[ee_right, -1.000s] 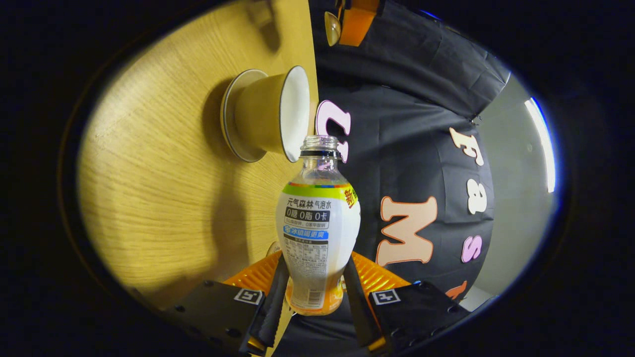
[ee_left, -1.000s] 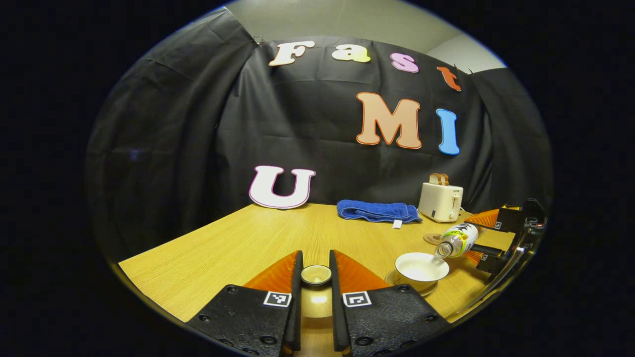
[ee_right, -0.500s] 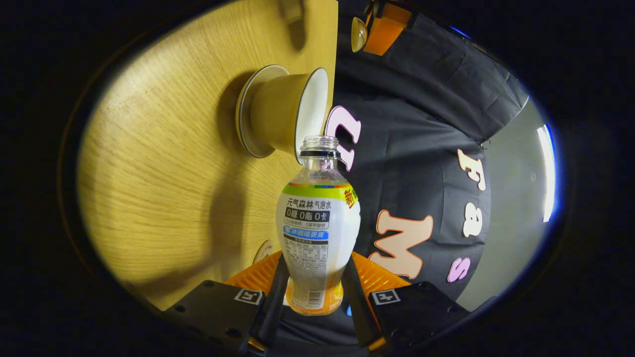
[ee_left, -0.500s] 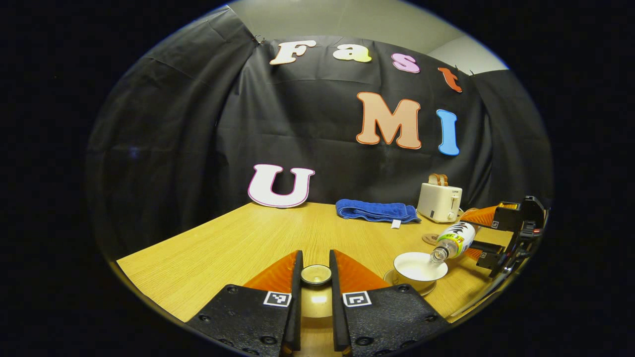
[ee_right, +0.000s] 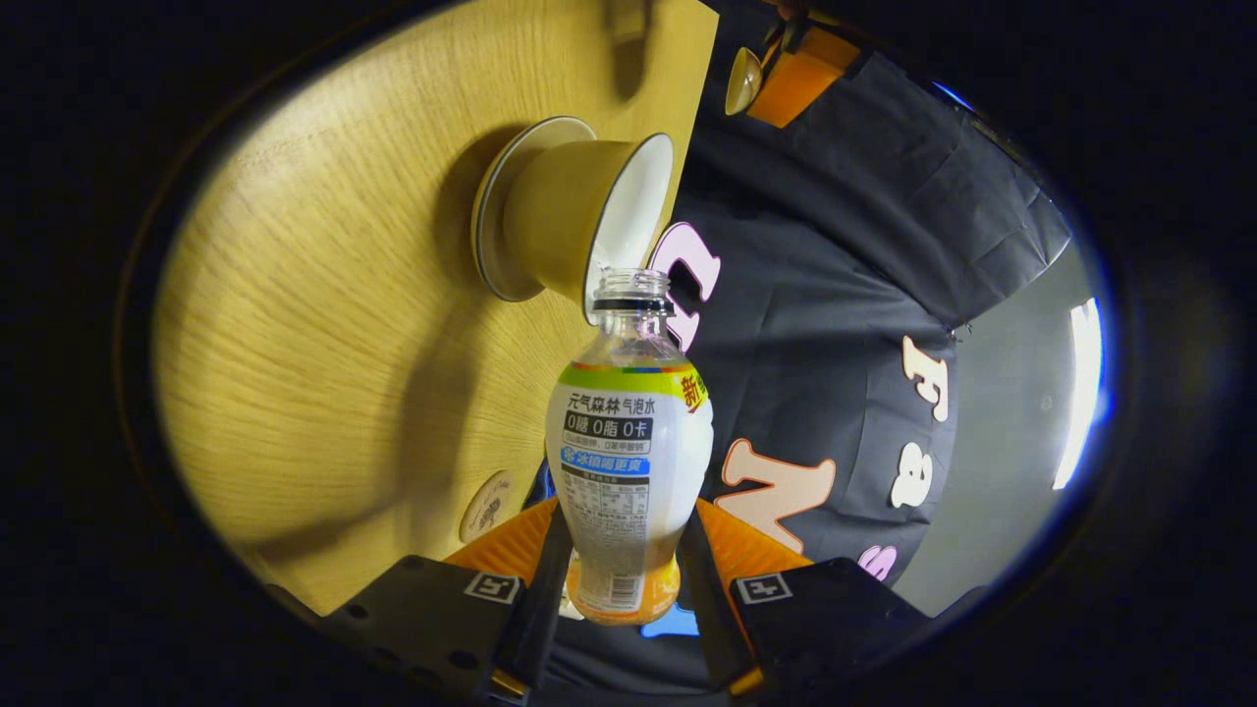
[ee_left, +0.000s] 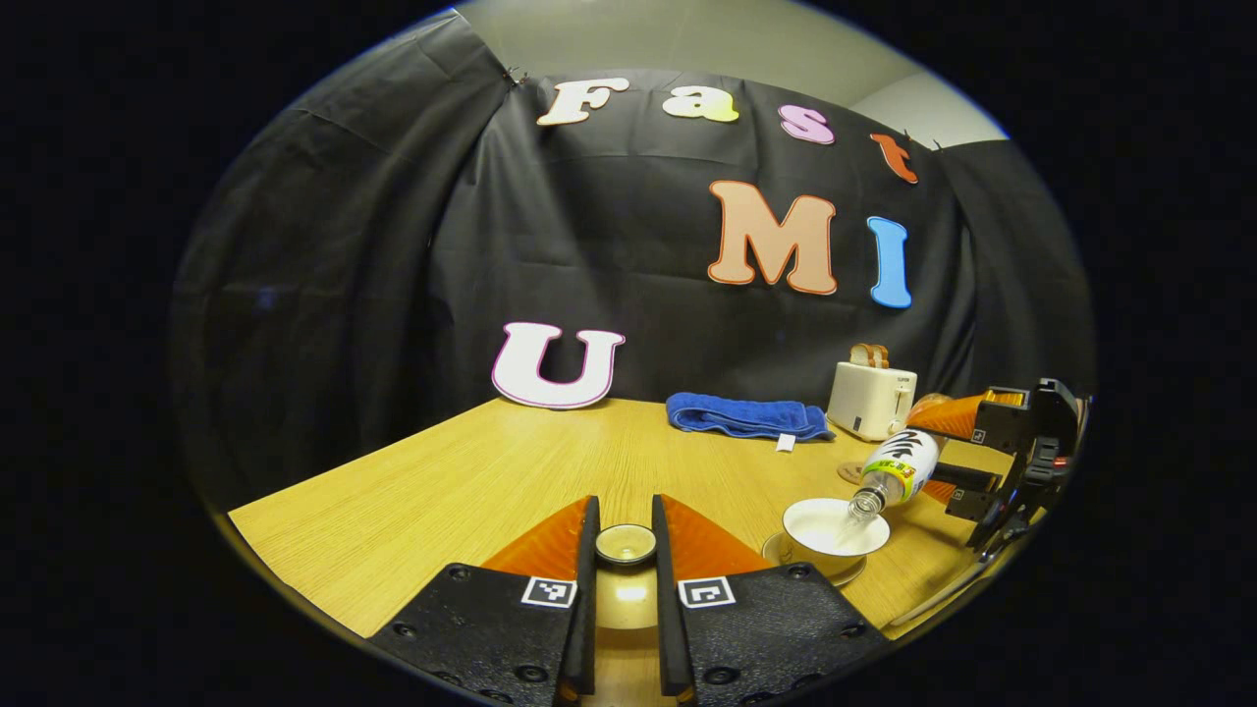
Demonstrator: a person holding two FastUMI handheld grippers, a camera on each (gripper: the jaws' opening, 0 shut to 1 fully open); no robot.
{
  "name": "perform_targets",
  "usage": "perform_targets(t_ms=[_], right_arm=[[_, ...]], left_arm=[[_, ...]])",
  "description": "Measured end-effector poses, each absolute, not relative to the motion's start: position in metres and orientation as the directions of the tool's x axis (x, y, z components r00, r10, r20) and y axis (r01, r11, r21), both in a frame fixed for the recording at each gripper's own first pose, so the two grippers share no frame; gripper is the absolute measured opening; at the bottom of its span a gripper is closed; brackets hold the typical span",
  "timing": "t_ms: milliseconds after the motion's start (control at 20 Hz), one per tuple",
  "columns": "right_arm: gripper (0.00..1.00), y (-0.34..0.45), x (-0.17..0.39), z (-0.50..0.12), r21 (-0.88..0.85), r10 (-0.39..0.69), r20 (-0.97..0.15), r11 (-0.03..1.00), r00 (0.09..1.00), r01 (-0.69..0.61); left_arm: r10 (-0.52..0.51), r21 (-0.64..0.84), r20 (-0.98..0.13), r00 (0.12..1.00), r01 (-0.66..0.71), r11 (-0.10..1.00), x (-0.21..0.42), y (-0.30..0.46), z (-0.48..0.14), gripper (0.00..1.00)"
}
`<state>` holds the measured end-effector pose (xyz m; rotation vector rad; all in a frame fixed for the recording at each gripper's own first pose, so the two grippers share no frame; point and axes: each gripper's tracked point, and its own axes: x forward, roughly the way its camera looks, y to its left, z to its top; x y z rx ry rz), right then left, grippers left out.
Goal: Open the teacup lid with one hand, grasp the water bottle and pour water into the teacup with the other hand; after pouring, place the water bottle on the coaster and then close the teacup lid.
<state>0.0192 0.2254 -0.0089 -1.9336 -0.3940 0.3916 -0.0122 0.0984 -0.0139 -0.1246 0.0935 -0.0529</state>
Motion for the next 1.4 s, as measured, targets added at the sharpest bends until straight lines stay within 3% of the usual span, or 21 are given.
perform_targets(t_ms=[500,1400], right_arm=[[0.64,0.232,0.027,0.004,-0.870,0.483,-0.085,-0.463,0.871,0.172],[0.64,0.238,0.029,0.020,-0.836,0.550,-0.044,-0.477,0.834,0.271]], left_arm=[[-0.069,-0.137,-0.097,0.993,0.056,0.989,-0.011,0.096,-0.016,0.23],[-0.076,-0.126,-0.087,0.993,0.064,0.990,-0.015,0.095,-0.007,0.23]])
